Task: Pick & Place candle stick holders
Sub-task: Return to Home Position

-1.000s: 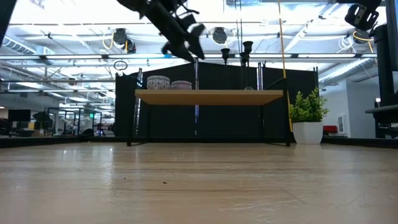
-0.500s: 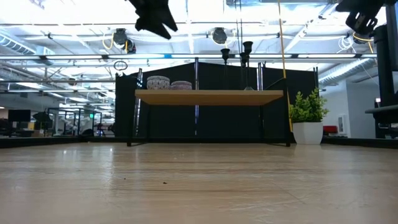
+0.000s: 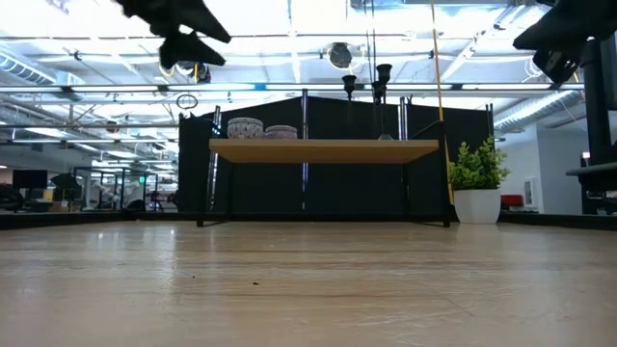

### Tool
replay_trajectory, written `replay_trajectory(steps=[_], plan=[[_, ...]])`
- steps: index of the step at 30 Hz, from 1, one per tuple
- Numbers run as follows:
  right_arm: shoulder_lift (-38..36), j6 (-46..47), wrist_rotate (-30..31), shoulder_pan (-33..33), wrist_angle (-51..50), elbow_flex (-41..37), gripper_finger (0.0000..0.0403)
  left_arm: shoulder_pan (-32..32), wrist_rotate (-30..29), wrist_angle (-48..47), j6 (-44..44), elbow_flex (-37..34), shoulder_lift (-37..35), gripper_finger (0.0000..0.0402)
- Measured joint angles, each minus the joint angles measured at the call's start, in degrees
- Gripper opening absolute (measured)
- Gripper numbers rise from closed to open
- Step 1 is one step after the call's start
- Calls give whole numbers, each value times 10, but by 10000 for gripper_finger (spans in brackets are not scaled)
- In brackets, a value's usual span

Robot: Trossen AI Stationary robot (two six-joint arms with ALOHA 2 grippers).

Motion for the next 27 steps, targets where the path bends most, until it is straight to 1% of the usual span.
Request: replay_trajectory(steps=[4,7,10,12,14,18,21,23,25,27], plan=[[-59,-26,1,-11,-4,0,0,-14,-1,56,-28,-82,-79,241],[-111,-35,7,-17,-4,0,0,-24,-3,77,-43,-125,-134,241],[-146,5,40,-18,-3,0,0,-35,-5,77,-63,-153,-177,241],[-159,24,48,-18,-2,0,0,-42,-5,73,-85,-167,-198,241],[-165,21,46,-18,-2,0,0,-47,-5,72,-105,-173,-210,241],[-165,22,46,-18,-2,0,0,-53,-5,73,-114,-175,-215,241],[-158,18,46,-18,-2,0,0,-55,-5,76,-158,-175,-215,241],[-152,3,47,-18,-2,0,0,-55,-5,76,-172,-175,-215,241],[-146,-10,62,-18,10,0,0,-57,-3,76,-151,-175,-215,241],[-137,-23,77,-18,37,-5,0,-61,7,77,-110,-175,-215,241]])
